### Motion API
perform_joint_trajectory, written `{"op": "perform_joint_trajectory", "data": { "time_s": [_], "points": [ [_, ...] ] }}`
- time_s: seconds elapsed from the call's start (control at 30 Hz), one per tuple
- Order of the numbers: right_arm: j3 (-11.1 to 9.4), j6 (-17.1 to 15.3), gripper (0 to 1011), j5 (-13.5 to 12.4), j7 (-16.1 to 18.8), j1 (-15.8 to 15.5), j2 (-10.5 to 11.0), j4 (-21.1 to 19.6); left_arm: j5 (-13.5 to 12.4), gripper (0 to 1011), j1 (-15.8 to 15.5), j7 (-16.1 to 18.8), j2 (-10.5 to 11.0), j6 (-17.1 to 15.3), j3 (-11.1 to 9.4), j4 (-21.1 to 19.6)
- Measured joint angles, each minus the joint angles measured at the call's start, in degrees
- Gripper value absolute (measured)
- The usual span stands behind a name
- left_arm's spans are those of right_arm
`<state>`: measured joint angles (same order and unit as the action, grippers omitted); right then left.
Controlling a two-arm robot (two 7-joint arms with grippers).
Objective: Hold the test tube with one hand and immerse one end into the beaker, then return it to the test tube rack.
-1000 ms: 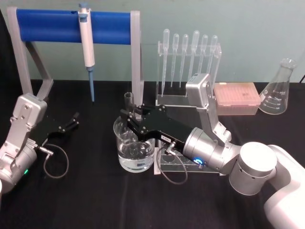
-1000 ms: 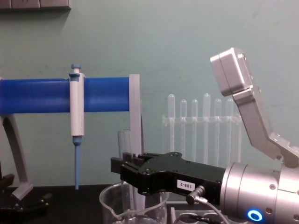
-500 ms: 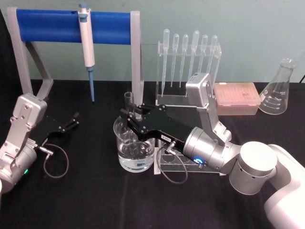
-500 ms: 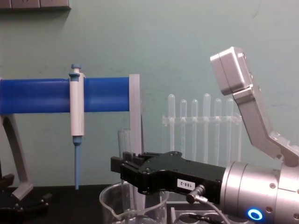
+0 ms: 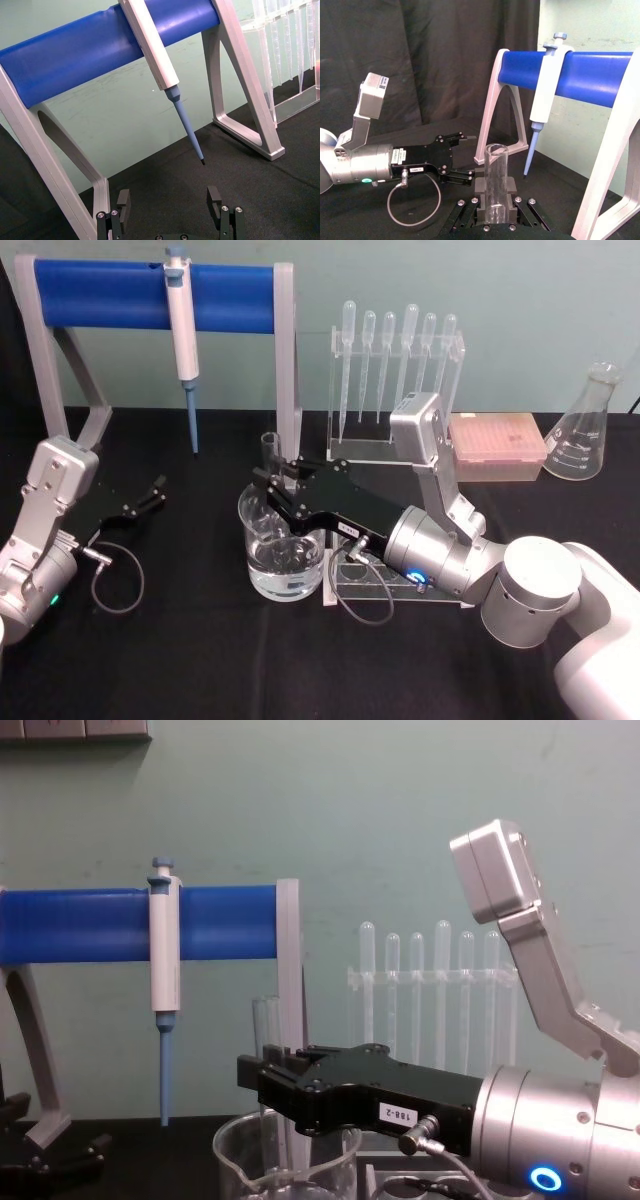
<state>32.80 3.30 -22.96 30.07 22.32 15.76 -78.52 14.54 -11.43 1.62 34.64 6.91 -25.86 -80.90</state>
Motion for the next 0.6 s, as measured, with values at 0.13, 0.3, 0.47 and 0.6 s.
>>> {"op": "perform_joint_trajectory", "data": {
  "time_s": [0.13, 0.3, 0.47, 0.6],
  "points": [
    [0.0, 0.0, 224, 0.0, 0.0, 0.0, 0.0, 0.0, 0.0, 1000, 0.0, 0.0, 0.0, 0.0, 0.0, 0.0],
    [0.0, 0.0, 224, 0.0, 0.0, 0.0, 0.0, 0.0, 0.0, 1000, 0.0, 0.0, 0.0, 0.0, 0.0, 0.0],
    [0.0, 0.0, 224, 0.0, 0.0, 0.0, 0.0, 0.0, 0.0, 1000, 0.0, 0.0, 0.0, 0.0, 0.0, 0.0],
    [0.0, 0.0, 224, 0.0, 0.0, 0.0, 0.0, 0.0, 0.0, 1000, 0.0, 0.0, 0.0, 0.0, 0.0, 0.0]
  ]
}}
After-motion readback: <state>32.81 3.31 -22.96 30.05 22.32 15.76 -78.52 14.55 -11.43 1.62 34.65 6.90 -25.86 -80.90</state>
